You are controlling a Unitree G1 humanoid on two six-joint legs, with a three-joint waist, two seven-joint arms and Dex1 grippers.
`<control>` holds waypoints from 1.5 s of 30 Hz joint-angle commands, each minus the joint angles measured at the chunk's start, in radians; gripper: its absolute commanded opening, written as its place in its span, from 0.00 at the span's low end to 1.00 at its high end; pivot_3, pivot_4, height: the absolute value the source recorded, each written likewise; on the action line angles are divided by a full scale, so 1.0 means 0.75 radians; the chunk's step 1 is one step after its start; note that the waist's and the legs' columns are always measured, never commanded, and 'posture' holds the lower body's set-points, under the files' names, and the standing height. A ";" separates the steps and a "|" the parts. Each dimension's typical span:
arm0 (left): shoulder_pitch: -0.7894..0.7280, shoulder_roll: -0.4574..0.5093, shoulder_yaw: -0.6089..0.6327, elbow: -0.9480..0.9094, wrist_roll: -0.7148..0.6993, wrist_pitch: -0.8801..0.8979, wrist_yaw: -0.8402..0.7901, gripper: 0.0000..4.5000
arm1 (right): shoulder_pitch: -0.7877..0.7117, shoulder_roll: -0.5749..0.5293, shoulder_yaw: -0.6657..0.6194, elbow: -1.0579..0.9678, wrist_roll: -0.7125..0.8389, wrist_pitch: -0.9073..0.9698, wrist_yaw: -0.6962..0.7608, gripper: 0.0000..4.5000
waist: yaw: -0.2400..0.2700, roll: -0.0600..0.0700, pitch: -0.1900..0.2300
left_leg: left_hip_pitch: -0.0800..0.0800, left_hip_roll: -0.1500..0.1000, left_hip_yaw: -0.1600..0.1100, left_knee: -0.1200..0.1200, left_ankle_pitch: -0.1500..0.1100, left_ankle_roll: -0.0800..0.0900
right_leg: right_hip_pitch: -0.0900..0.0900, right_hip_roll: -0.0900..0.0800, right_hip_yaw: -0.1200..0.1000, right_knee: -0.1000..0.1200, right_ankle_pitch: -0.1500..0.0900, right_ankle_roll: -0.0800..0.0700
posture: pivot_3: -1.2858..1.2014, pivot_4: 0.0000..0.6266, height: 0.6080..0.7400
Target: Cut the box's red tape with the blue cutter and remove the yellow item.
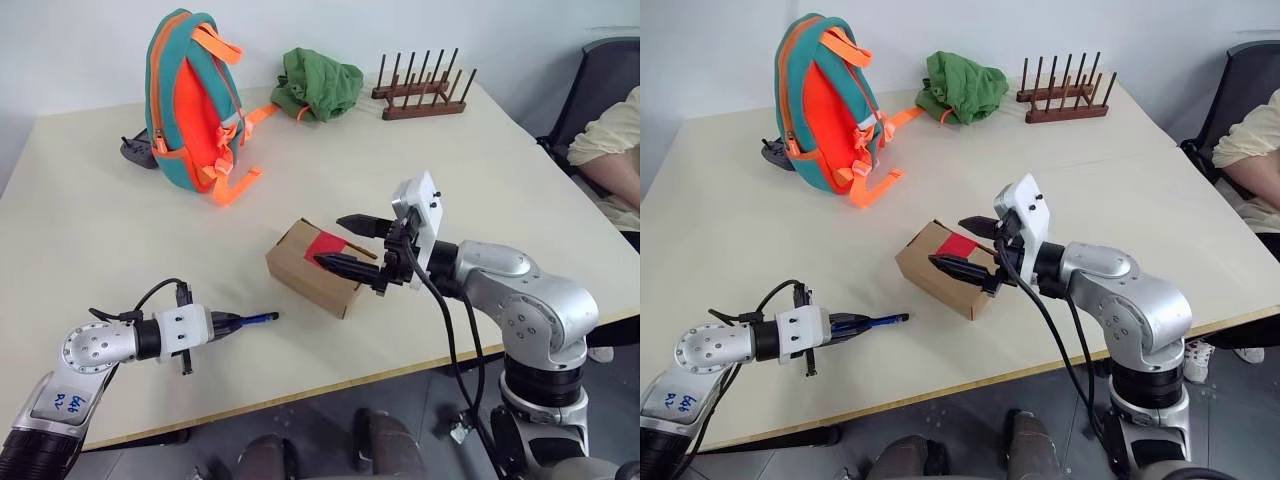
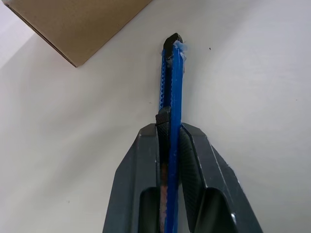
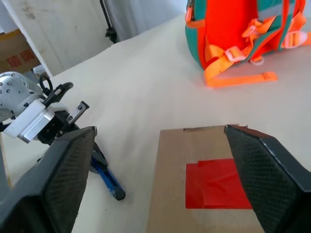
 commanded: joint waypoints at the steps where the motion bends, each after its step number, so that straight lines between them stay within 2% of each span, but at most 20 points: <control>1: 0.038 0.005 0.023 0.010 0.001 0.010 -0.002 0.10 | 0.025 -0.045 -0.002 -0.071 0.028 -0.077 0.001 0.99 | 0.000 0.000 0.000 | 0.000 -0.002 0.000 0.000 0.000 0.000 | 0.000 0.000 0.000 0.000 0.000 0.000 | 0.52 0.24 1.00; 5: 0.051 0.015 0.050 0.002 -0.014 0.016 -0.005 0.10 | 0.031 -0.104 0.024 -0.062 0.012 -0.151 0.022 0.99 | -0.005 0.001 0.001 | 0.000 -0.004 0.000 -0.001 0.000 0.000 | 0.000 0.001 0.000 -0.001 0.000 0.000 | 0.52 0.24 1.00; 6: 0.053 0.017 0.062 0.000 -0.023 0.025 -0.004 0.10 | 0.029 -0.127 0.040 -0.051 0.000 -0.162 0.027 0.99 | -0.015 0.002 0.001 | -0.006 -0.007 -0.007 -0.002 -0.001 0.000 | 0.005 -0.002 -0.003 -0.004 0.000 0.000 | 0.52 0.24 1.00; 7: 0.053 0.019 0.070 -0.002 -0.029 0.032 -0.004 0.10 | 0.028 -0.144 0.053 -0.044 -0.006 -0.173 0.030 0.99 | -0.033 0.004 0.002 | -0.011 -0.012 -0.021 -0.007 0.003 0.004 | 0.012 -0.009 -0.010 -0.008 0.001 0.002 | 0.52 0.24 1.00; 8: 0.052 0.020 0.085 -0.008 -0.041 0.046 -0.001 0.10 | 0.026 -0.154 0.060 -0.029 -0.013 -0.192 0.030 0.99 | -0.039 0.004 0.002 | -0.015 -0.018 -0.050 -0.016 0.012 0.006 | 0.026 -0.023 -0.034 -0.016 0.002 0.005 | 0.52 0.24 1.00; 11: 0.041 0.021 0.117 -0.023 -0.070 0.088 0.002 0.10 | 0.017 -0.167 0.071 0.006 -0.017 -0.231 0.025 0.99 | -0.034 0.009 0.006 | -0.028 -0.041 -0.112 -0.025 0.033 0.009 | 0.041 -0.045 -0.079 -0.021 0.006 0.013 | 0.52 0.24 1.00; 12: 0.035 0.020 0.125 -0.026 -0.078 0.102 0.002 0.10 | 0.011 -0.168 0.072 0.019 -0.017 -0.239 0.023 0.99 | -0.032 0.011 0.007 | -0.033 -0.047 -0.133 -0.026 0.038 0.009 | 0.049 -0.051 -0.091 -0.021 0.006 0.015 | 0.52 0.24 1.00; 13: 0.030 0.019 0.134 -0.035 -0.090 0.123 -0.001 0.10 | 0.007 -0.172 0.074 0.033 -0.020 -0.249 0.023 0.99 | -0.017 0.012 0.009 | -0.036 -0.051 -0.147 -0.023 0.042 0.009 | 0.047 -0.050 -0.091 -0.018 0.006 0.020 | 0.52 0.24 1.00; 15: 0.019 0.018 0.147 -0.049 -0.107 0.158 -0.006 0.10 | 0.000 -0.179 0.079 0.056 -0.026 -0.270 0.023 0.99 | 0.016 0.012 0.010 | -0.040 -0.055 -0.146 -0.020 0.042 0.009 | 0.043 -0.045 -0.071 -0.019 0.007 0.024 | 0.52 0.24 1.00; 19: 0.013 0.016 0.171 -0.077 -0.141 0.214 -0.015 0.10 | -0.004 -0.195 0.075 0.078 -0.021 -0.292 0.024 0.99 | 0.045 0.011 0.011 | -0.045 -0.063 -0.142 -0.019 0.042 0.011 | 0.045 -0.042 -0.065 -0.032 0.011 0.033 | 0.52 0.24 1.00; 28: -0.051 0.017 0.186 -0.082 -0.176 0.272 -0.036 0.10 | -0.023 -0.261 0.004 0.132 -0.006 -0.318 0.029 0.99 | 0.040 0.010 0.012 | -0.043 -0.058 -0.126 -0.019 0.043 0.008 | 0.045 -0.036 -0.060 -0.036 0.010 0.035 | 0.52 0.24 1.00; 36: -0.101 0.015 0.180 -0.062 -0.192 0.282 -0.066 0.10 | -0.002 -0.400 -0.038 0.167 -0.061 -0.399 0.063 0.99 | 0.039 0.009 0.013 | -0.040 -0.057 -0.112 -0.019 0.043 0.008 | 0.042 -0.033 -0.048 -0.036 0.010 0.035 | 0.52 0.24 1.00; 39: -0.134 0.016 0.185 -0.044 -0.196 0.282 -0.079 0.10 | 0.004 -0.466 -0.071 0.195 -0.062 -0.421 0.092 0.99 | 0.033 0.009 0.013 | -0.043 -0.065 -0.146 -0.020 0.046 0.012 | 0.052 -0.045 -0.067 -0.034 0.010 0.036 | 0.52 0.24 1.00; 41: -0.161 0.014 0.189 -0.035 -0.204 0.288 -0.080 0.10 | -0.006 -0.504 -0.089 0.219 -0.055 -0.420 0.110 0.99 | 0.034 0.008 0.013 | -0.045 -0.070 -0.156 -0.020 0.049 0.014 | 0.054 -0.050 -0.074 -0.032 0.011 0.037 | 0.52 0.24 1.00; 45: -0.203 0.004 0.186 -0.031 -0.212 0.300 -0.077 0.10 | -0.014 -0.575 -0.111 0.250 -0.059 -0.438 0.158 0.99 | 0.047 0.005 0.015 | -0.044 -0.071 -0.149 -0.019 0.050 0.014 | 0.054 -0.049 -0.068 -0.034 0.012 0.039 | 0.52 0.24 1.00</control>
